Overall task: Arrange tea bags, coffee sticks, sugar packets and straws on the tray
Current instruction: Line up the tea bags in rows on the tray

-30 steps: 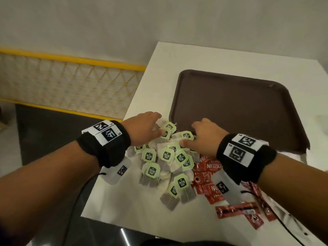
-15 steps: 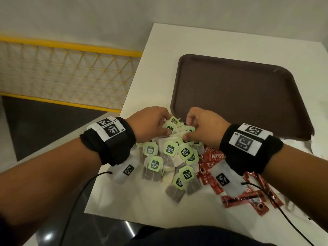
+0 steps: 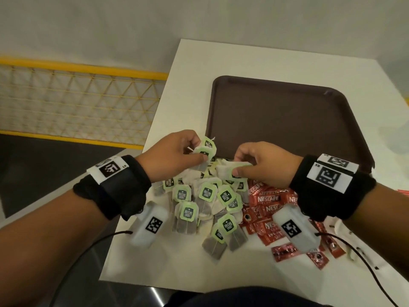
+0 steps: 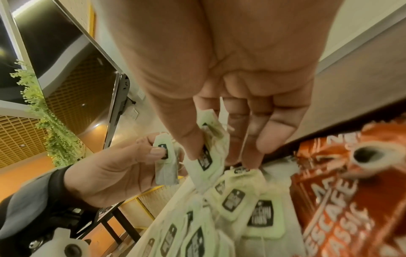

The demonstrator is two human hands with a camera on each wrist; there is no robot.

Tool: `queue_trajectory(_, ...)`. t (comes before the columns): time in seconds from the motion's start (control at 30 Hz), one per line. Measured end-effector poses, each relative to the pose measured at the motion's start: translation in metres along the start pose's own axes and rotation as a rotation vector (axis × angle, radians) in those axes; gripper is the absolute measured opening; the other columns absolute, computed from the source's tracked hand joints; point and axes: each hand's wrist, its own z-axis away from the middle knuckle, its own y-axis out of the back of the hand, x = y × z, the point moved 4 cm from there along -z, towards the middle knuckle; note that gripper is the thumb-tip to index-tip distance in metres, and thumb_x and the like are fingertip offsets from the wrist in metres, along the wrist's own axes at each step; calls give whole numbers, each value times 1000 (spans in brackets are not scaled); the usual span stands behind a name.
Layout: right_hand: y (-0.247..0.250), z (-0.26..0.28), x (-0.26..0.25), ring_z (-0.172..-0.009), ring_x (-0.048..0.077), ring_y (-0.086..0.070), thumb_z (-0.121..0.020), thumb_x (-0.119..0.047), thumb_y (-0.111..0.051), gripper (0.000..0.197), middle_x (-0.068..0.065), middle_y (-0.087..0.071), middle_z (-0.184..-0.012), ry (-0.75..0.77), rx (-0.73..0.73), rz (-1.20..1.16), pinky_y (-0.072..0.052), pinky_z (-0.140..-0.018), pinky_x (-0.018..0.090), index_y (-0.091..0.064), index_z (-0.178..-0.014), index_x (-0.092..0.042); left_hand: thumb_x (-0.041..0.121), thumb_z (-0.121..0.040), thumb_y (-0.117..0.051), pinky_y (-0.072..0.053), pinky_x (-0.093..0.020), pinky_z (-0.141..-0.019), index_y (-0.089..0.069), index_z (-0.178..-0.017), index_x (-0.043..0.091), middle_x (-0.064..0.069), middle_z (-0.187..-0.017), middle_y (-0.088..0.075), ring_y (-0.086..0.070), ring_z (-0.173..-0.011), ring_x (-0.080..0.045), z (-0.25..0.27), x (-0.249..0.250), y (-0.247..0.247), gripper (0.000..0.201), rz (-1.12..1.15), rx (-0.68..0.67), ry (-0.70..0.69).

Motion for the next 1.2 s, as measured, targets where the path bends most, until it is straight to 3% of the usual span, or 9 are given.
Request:
queue_trajectory(0.1, 16, 5, -5, -71, 10, -61, -88, -30, -68, 13, -4, -67, -84, 24, 8, -25, -50, -67, 28, -61, -92, -20, 32, -77, -72, -51, -47, -76, -55, -90, 17, -11, -95, -71, -63, -79, -25, -6, 6, 5, 26, 148, 5, -21)
queue_trajectory(0.27, 49, 7, -17, -74, 12, -72, -87, -22, -68, 13, -2, -74, -85, 36, -78, -189, -56, -65, 24, -60, -96, -18, 17, -86, -73, -52, -36, -74, -58, -115, 19, -4, -102, -75, -69, -85, -19, -26, 21, 2, 33, 231, 35, 0)
queue_trajectory(0.37, 68, -3, -22, -78, 18, -74, -85, -21, -69, 16, -1, -74, -93, 90, -119, -177, -57, -69, 31, -62, -99, -17, 14, -93, -66, -58, -43, -82, -63, -114, 10, -9, -106, -73, -70, -93, -25, -37, 31, -9, 22, 268, 43, 11)
queue_trajectory(0.53, 93, -31, -17, -72, 18, -67, -87, -16, -69, 14, 9, -73, -94, 129, -134, -94, -55, -69, 33, -66, -101, -20, 9, -102, -43, -59, -39, -76, -54, -107, 8, -12, -98, -67, -68, -86, -23, -54, 46, -23, 12, 763, -42, 142)
queue_trajectory(0.7, 110, -52, -12, -65, 14, -61, -86, -15, -71, 16, 11, -72, -86, 146, -54, 21, -52, -65, 28, -66, -101, -18, 16, -97, -53, -52, -51, -97, -47, -130, 3, -24, -125, -61, -63, -109, -32, -76, 55, -26, 36, 887, -93, 119)
queue_trajectory(0.83, 124, -68, -10, -70, 19, -65, -82, -13, -74, 22, 7, -70, -90, 198, 68, 40, -55, -70, 33, -66, -102, -15, -3, -92, -59, -57, -36, -85, -51, -119, 7, -14, -115, -67, -68, -102, -22, -96, 57, -23, 30, 801, 9, 42)
queue_trajectory(0.93, 138, -83, 1, -69, 12, -59, -79, -19, -78, 27, 3, -67, -88, 194, 268, -69, -52, -68, 33, -64, -102, -17, -10, -91, -55, -58, -30, -80, -59, -111, 11, -8, -108, -71, -70, -99, -19, -112, 61, -16, 29, 806, 82, -6)
queue_trajectory(1.07, 140, -106, 28, -73, 16, -66, -79, -27, -79, 33, 6, -71, -88, 40, 324, -285, -51, -64, 23, -63, -104, -12, -9, -89, -59, -58, -36, -85, -50, -123, 2, -16, -121, -67, -69, -107, -26, -137, 54, -4, 37, 809, 259, -9)
queue_trajectory(1.2, 129, -129, 43, -64, 14, -66, -83, -15, -75, 16, 10, -70, -80, -12, 298, -451, -51, -59, 21, -64, -91, -7, -9, -87, -62, -58, -39, -87, -53, -112, 8, -18, -118, -67, -68, -107, -30, -161, 47, 2, 31, 784, 345, -12)
